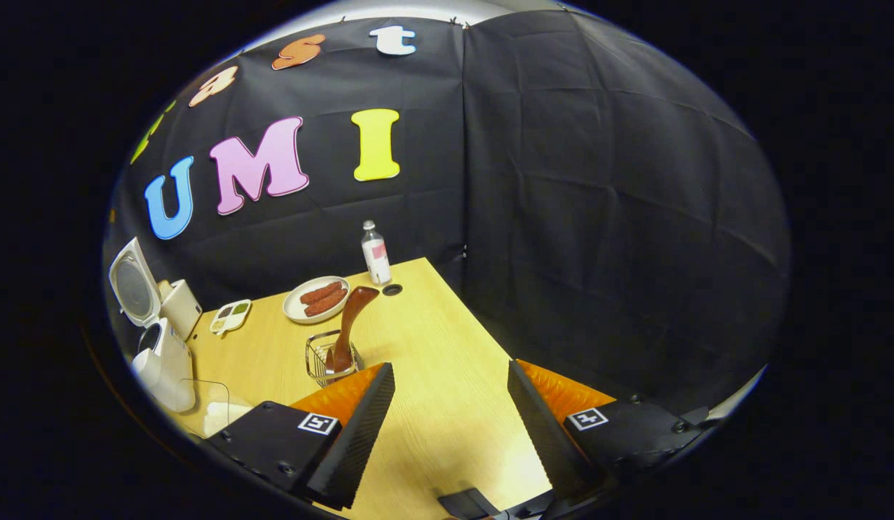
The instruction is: Close the left gripper, press the button to open the rice cooker; take a wooden spoon from the chopstick holder with the right hand, scoop a spoonful of rice and pour it into the rice cooker, then put the wooden spoon back into the chopstick holder.
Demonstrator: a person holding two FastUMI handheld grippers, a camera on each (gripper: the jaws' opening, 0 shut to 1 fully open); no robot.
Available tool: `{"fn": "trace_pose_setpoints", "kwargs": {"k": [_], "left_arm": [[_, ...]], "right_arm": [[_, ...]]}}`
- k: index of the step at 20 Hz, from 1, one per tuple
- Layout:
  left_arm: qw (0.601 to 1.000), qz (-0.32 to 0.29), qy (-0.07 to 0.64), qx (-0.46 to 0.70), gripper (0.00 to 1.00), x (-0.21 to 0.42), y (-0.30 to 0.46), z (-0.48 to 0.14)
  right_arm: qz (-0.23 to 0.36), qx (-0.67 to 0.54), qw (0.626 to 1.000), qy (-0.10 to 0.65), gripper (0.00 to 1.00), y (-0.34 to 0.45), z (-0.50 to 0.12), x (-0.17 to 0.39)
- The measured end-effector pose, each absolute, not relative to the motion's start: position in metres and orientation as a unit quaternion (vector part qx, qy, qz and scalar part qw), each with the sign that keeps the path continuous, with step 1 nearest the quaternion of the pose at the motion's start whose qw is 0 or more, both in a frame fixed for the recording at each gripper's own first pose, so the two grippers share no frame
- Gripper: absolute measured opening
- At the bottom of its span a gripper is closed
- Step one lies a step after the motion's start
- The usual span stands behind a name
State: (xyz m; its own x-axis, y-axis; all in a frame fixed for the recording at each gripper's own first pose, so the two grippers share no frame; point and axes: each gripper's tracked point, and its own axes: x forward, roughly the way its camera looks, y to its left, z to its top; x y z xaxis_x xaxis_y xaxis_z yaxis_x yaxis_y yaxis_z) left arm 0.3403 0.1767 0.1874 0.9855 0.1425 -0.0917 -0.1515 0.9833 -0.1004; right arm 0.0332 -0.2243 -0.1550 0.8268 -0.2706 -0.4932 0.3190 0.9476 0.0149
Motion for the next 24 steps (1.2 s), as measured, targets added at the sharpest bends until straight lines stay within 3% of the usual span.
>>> {"fn": "trace_pose_setpoints", "kwargs": {"k": [6, 11, 18, 24], "left_arm": [[0.991, 0.077, 0.100, -0.055, 0.95, 0.426, 0.192, 0.141], [0.982, 0.088, 0.159, -0.059, 0.95, 0.455, 0.203, 0.106], [0.967, 0.084, 0.230, -0.063, 0.97, 0.422, 0.197, 0.076], [0.962, 0.090, 0.249, -0.061, 0.99, 0.360, 0.174, 0.049]], "right_arm": [[-0.173, 0.033, 0.952, 0.252, 0.99, -0.213, -0.153, 0.006], [-0.164, 0.025, 0.951, 0.261, 0.99, -0.180, -0.164, -0.003], [-0.103, 0.025, 0.955, 0.276, 0.99, -0.127, -0.183, 0.007], [-0.060, 0.034, 0.959, 0.274, 0.99, -0.103, -0.188, 0.021]]}}
